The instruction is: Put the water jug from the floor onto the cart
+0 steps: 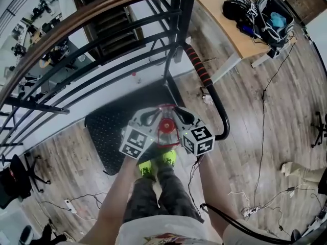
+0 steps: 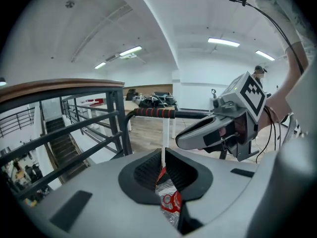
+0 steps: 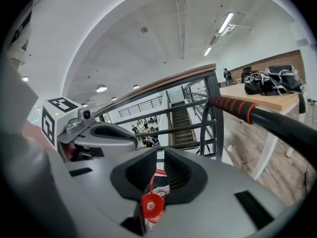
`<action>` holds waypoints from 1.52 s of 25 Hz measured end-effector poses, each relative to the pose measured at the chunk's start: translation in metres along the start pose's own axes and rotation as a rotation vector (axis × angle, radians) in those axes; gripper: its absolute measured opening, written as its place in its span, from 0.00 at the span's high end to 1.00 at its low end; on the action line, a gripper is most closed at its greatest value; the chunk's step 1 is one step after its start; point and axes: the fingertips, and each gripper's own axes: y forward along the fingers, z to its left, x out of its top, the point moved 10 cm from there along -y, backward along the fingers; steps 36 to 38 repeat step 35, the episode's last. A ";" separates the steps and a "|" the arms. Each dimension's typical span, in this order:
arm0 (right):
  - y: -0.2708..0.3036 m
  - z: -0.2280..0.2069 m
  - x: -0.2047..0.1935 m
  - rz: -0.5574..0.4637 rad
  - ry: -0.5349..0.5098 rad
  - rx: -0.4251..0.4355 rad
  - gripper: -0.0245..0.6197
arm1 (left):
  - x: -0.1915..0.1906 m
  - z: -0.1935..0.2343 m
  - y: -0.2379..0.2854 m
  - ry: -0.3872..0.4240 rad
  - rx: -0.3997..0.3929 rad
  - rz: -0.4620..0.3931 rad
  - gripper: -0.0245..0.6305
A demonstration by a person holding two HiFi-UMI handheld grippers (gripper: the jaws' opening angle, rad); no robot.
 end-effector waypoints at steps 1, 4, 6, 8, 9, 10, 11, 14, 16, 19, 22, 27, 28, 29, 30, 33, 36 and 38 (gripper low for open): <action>-0.003 0.002 0.004 -0.004 -0.004 0.001 0.88 | 0.004 -0.002 -0.004 -0.015 0.000 -0.009 0.92; -0.012 0.010 0.014 -0.011 -0.009 0.002 0.89 | 0.013 -0.007 -0.016 -0.061 -0.002 -0.026 0.92; -0.016 0.014 0.019 -0.015 -0.009 0.003 0.89 | 0.018 -0.010 -0.023 -0.074 0.001 -0.029 0.93; -0.019 0.017 0.022 -0.018 -0.009 0.002 0.89 | 0.022 -0.013 -0.029 -0.074 0.004 -0.033 0.93; -0.021 0.019 0.023 -0.019 -0.010 0.001 0.90 | 0.024 -0.015 -0.031 -0.074 0.005 -0.036 0.93; -0.023 0.020 0.024 -0.020 -0.012 0.000 0.90 | 0.025 -0.016 -0.033 -0.075 0.005 -0.039 0.93; -0.025 0.021 0.025 -0.021 -0.014 0.000 0.90 | 0.027 -0.017 -0.034 -0.079 0.003 -0.042 0.93; -0.027 0.024 0.029 -0.021 -0.022 0.007 0.90 | 0.034 -0.021 -0.036 -0.080 -0.001 -0.051 0.93; -0.027 0.025 0.032 -0.020 -0.026 0.011 0.90 | 0.038 -0.021 -0.036 -0.079 -0.001 -0.058 0.94; -0.028 0.025 0.037 -0.023 -0.029 0.015 0.90 | 0.046 -0.022 -0.037 -0.086 0.000 -0.060 0.94; -0.029 0.027 0.040 -0.026 -0.033 0.018 0.90 | 0.049 -0.022 -0.039 -0.085 0.002 -0.058 0.94; -0.030 0.024 0.040 -0.023 -0.036 0.024 0.90 | 0.049 -0.022 -0.037 -0.094 0.010 -0.059 0.94; -0.030 0.024 0.040 -0.022 -0.036 0.024 0.90 | 0.049 -0.023 -0.036 -0.093 0.011 -0.059 0.94; -0.030 0.024 0.039 -0.022 -0.037 0.024 0.90 | 0.049 -0.023 -0.036 -0.093 0.012 -0.059 0.94; -0.030 0.023 0.039 -0.021 -0.037 0.024 0.90 | 0.049 -0.024 -0.036 -0.093 0.011 -0.058 0.94; -0.031 0.024 0.036 -0.017 -0.033 0.022 0.90 | 0.047 -0.024 -0.036 -0.095 0.012 -0.054 0.94; -0.031 0.025 0.034 -0.015 -0.030 0.022 0.90 | 0.046 -0.024 -0.037 -0.097 0.013 -0.052 0.94; -0.031 0.025 0.034 -0.015 -0.030 0.022 0.90 | 0.046 -0.024 -0.037 -0.097 0.013 -0.052 0.94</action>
